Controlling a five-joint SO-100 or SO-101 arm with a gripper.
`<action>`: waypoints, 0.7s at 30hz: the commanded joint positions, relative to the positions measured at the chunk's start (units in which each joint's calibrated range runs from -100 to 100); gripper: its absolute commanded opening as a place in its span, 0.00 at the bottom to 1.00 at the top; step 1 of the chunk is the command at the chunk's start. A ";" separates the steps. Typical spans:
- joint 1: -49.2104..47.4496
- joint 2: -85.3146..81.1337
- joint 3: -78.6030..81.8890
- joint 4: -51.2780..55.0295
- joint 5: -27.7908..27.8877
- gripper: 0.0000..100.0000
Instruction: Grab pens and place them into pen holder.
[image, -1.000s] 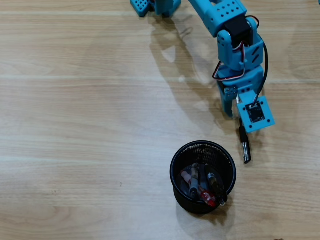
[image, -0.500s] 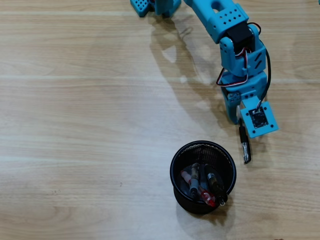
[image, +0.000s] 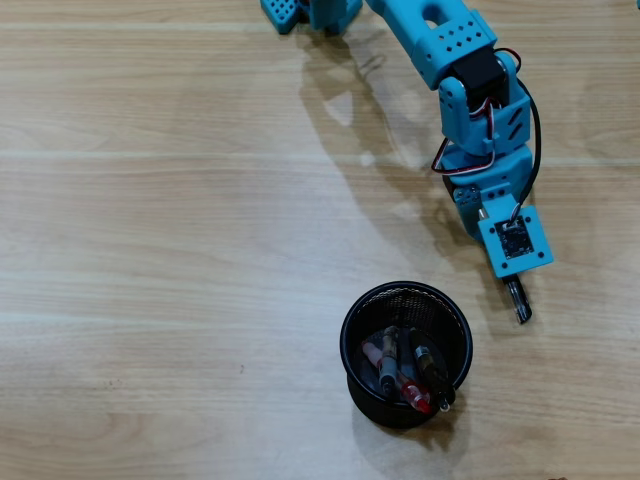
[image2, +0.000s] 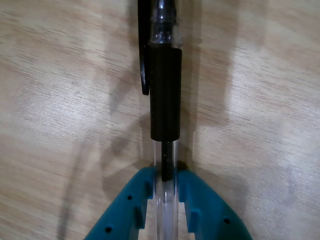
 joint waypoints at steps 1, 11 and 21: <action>1.05 -1.22 -0.79 0.80 0.25 0.02; 4.05 -15.00 -7.73 18.63 2.48 0.02; 7.04 -29.86 -8.09 31.37 3.55 0.02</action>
